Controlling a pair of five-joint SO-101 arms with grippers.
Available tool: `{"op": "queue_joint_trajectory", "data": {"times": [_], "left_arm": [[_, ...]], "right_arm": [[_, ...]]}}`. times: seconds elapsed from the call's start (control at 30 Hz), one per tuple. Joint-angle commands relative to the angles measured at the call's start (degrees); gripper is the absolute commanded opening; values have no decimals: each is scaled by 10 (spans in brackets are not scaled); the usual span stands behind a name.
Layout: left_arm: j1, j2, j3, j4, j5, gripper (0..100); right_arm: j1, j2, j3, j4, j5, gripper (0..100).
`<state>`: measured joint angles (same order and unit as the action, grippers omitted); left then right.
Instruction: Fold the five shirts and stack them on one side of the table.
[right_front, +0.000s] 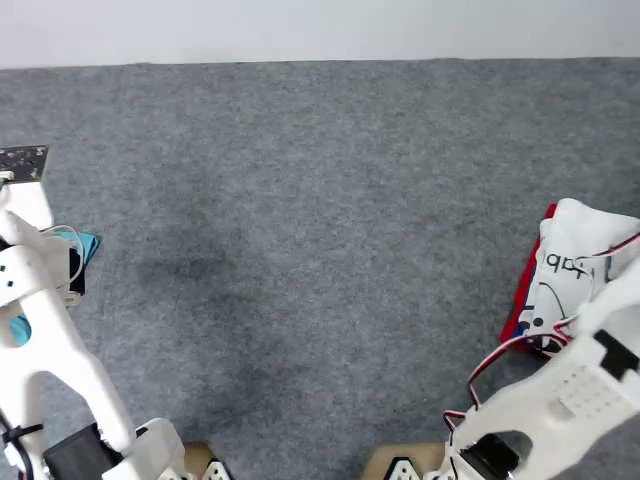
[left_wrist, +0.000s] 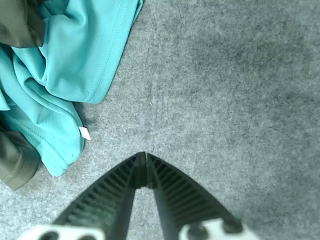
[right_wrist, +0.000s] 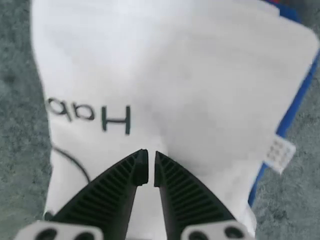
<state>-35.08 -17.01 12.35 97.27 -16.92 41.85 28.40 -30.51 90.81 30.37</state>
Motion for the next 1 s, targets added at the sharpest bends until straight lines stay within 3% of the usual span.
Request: {"op": "queue_joint_trajectory", "data": {"times": [0.0,0.17,0.47,0.67,0.8,0.97], "left_arm": [[-1,-18,-9,-7,-4,6],[-1,-18,-8,-8,-4,6],[-1,-17,-8,-10,-4,6],[-1,-17,-8,-10,-4,6],[-1,-17,-8,-10,-4,6],[-1,-17,-8,-10,-4,6]], "right_arm": [[24,23,-27,-55,-1,25],[30,79,-32,-92,46,25],[37,-5,-126,8,50,25],[81,65,-120,8,51,25],[116,109,-123,7,95,25],[116,75,-160,52,102,25]]}}
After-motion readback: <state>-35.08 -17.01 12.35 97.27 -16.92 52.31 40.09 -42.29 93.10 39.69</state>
